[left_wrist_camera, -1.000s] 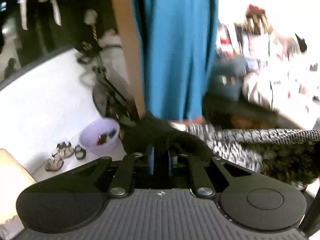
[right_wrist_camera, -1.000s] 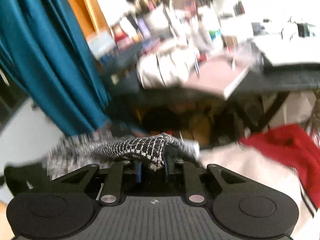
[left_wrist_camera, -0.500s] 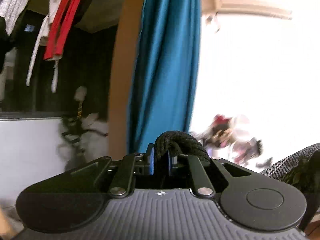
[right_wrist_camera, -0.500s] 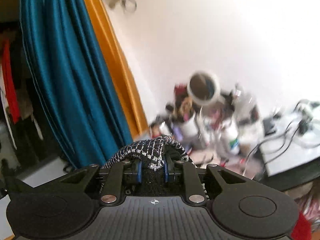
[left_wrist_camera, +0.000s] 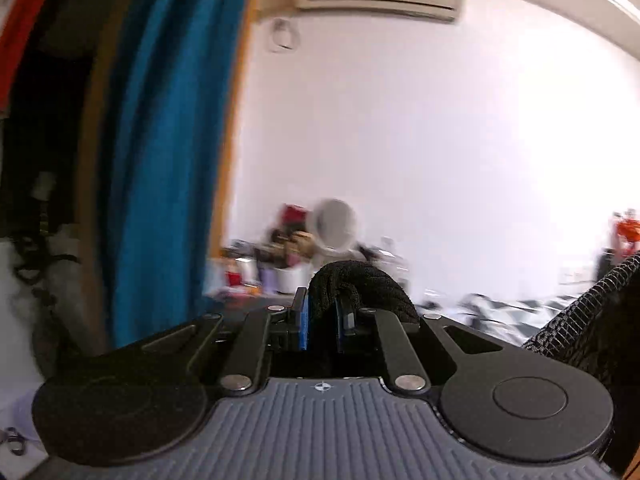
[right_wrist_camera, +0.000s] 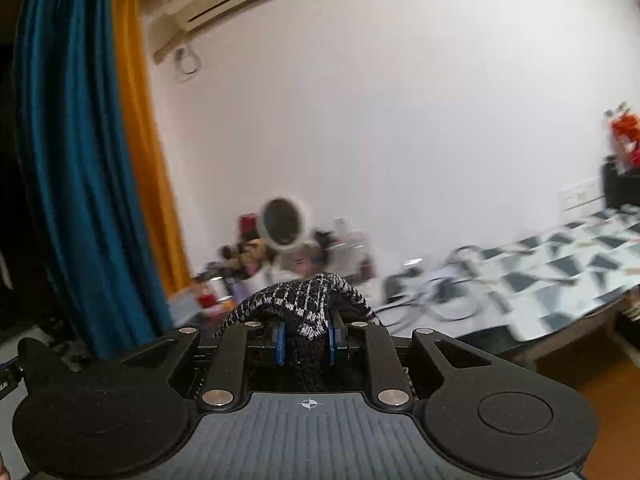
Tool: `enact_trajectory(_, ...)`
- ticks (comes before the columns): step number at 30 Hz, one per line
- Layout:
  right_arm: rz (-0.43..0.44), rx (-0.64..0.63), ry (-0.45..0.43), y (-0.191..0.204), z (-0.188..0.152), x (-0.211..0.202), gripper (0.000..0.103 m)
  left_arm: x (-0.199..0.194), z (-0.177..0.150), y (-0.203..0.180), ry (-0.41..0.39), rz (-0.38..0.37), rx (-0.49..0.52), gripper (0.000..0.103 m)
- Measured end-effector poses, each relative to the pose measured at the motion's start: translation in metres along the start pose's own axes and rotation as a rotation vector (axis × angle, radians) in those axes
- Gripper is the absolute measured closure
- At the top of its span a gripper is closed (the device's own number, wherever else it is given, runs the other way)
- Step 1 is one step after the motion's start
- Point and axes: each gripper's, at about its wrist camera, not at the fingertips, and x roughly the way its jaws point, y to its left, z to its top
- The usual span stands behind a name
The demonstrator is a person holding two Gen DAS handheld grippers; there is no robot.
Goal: Fold clothes
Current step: 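Lift the cardigan with both grippers and carry it to the patterned table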
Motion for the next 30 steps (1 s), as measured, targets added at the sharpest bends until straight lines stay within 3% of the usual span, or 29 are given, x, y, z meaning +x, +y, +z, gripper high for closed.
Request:
enact_trajectory(5,-0.055,0.029,-0.055,-0.092,0.016,-0.050,0.086,0.027,-0.009,-0.102,-0.018,-0.027,0.062,0.090)
enact_trajectory(8,-0.054,0.084,-0.061,-0.166,0.028,-0.075,0.086,0.041,-0.017,-0.170,-0.019,-0.040,0.056,0.090)
enact_trajectory(11,-0.092,0.062,-0.065,-0.237,0.042,-0.092,0.086,0.052,-0.019,-0.243,-0.019,-0.061,0.060,0.090)
enact_trajectory(17,-0.153,-0.009,-0.057,-0.364,0.089,-0.115,0.086,0.080,-0.023,-0.364,-0.002,-0.151,-0.018,0.090)
enact_trajectory(25,-0.225,0.014,-0.083,-0.503,0.166,-0.093,0.087,0.132,-0.022,-0.459,-0.027,-0.229,-0.020,0.090)
enact_trajectory(30,-0.270,0.049,-0.083,-0.572,0.192,-0.051,0.087,0.163,-0.031,-0.520,-0.056,-0.281,-0.037,0.090)
